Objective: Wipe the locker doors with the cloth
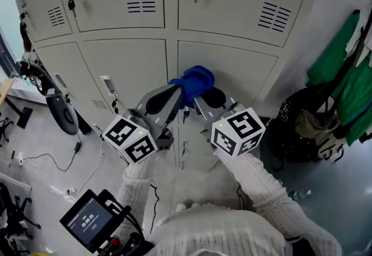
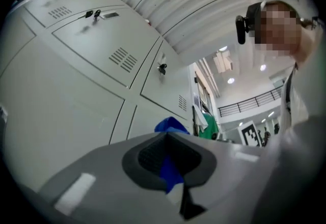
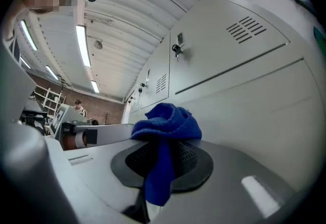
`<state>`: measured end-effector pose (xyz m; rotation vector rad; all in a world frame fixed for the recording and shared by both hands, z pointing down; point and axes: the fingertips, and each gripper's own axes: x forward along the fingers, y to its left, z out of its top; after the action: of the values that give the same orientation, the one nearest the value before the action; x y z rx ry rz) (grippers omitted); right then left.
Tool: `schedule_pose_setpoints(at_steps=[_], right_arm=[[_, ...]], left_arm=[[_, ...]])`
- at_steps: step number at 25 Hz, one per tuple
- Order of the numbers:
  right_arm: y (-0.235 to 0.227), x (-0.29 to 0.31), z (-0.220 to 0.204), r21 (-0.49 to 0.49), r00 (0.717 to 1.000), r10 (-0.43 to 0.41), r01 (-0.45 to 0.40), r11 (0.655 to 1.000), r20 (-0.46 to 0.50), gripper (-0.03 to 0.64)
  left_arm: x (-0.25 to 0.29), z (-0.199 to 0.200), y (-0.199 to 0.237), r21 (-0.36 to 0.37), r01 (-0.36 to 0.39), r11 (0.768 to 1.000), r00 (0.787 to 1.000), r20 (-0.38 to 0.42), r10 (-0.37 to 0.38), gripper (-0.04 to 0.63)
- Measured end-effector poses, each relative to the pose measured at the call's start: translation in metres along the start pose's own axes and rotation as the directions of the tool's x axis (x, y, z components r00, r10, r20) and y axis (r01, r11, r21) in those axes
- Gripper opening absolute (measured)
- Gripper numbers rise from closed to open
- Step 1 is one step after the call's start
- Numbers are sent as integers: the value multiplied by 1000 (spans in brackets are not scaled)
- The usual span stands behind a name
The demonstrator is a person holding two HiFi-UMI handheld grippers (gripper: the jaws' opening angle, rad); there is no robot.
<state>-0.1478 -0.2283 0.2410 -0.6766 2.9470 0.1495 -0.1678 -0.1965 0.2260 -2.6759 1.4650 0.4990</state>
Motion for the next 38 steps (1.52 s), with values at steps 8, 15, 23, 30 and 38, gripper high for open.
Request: schedule_pose_setpoints(at_steps=[8,15,23,30,38], right_arm=[[-12,33,51,-24,995,-40,42,999,89,44],[-31,44,46,58,993,-91,86,995,78,44],[-34,45,45,28,989,-96,94,995,108,44],[-33,42,34,-4,990,-99,100,995,97,44],[-33,36,0,-60,990,-132,134,989,42,46]], left_arm=[[20,53,19,75,17,997,998,62,-22,6],[36,51,30,72,36,997,998,56,-40,6],[41,50,41,63,11,998,997,75,-16,6],[42,26,53,61,-37,997,999,36,35,6],[35,-12,56,59,-56,997,997,-54,59,6]])
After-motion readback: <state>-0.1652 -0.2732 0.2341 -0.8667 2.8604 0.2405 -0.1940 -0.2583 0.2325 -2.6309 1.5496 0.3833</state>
